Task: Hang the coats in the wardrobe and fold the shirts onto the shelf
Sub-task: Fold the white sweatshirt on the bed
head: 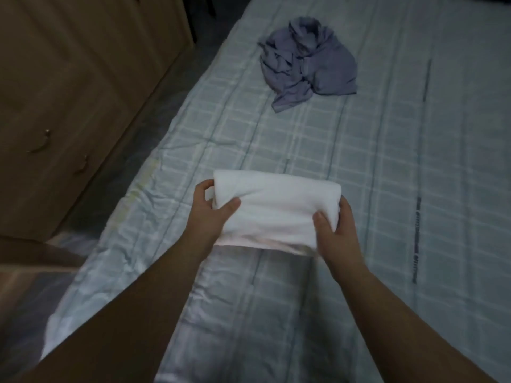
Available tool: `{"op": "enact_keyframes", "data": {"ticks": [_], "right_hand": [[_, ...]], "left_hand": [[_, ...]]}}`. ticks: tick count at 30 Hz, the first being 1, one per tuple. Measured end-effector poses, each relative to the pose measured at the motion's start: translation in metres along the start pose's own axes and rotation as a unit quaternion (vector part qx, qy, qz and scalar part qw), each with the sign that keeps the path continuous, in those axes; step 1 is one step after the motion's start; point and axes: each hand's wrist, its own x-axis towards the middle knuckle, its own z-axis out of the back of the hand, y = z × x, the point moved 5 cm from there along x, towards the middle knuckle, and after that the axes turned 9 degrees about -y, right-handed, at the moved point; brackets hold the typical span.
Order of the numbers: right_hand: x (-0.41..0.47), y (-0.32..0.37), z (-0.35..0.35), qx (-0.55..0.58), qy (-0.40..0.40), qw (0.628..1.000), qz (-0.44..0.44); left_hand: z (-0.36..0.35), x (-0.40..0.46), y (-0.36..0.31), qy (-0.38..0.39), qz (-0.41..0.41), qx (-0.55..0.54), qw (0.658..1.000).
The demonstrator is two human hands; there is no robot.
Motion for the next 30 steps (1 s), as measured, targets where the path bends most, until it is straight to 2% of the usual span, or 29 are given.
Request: {"op": "enact_keyframes", "data": {"ticks": [7, 13, 18, 25, 30], "right_hand": [[-0.094, 0.194, 0.005, 0.059, 0.093, 0.988, 0.106], [-0.214, 0.336, -0.05, 0.1, 0.216, 0.956, 0.172], [-0.353, 0.388, -0.12, 0.143, 0.325, 0.913, 0.201], [-0.592, 0.408, -0.254, 0.149, 0.461, 0.858, 0.172], [-0.708, 0.435, -0.329, 0.14, 0.517, 0.822, 0.191]], "left_hand": [[0.145, -0.099, -0.16, -0.089, -0.062, -0.117, 0.987], [0.315, -0.196, -0.253, -0.187, -0.132, -0.169, 0.959], [0.47, -0.296, -0.251, -0.279, -0.151, -0.191, 0.929], [0.703, -0.453, -0.206, -0.426, -0.128, -0.173, 0.879], [0.813, -0.512, -0.194, -0.499, -0.125, -0.184, 0.837]]}}
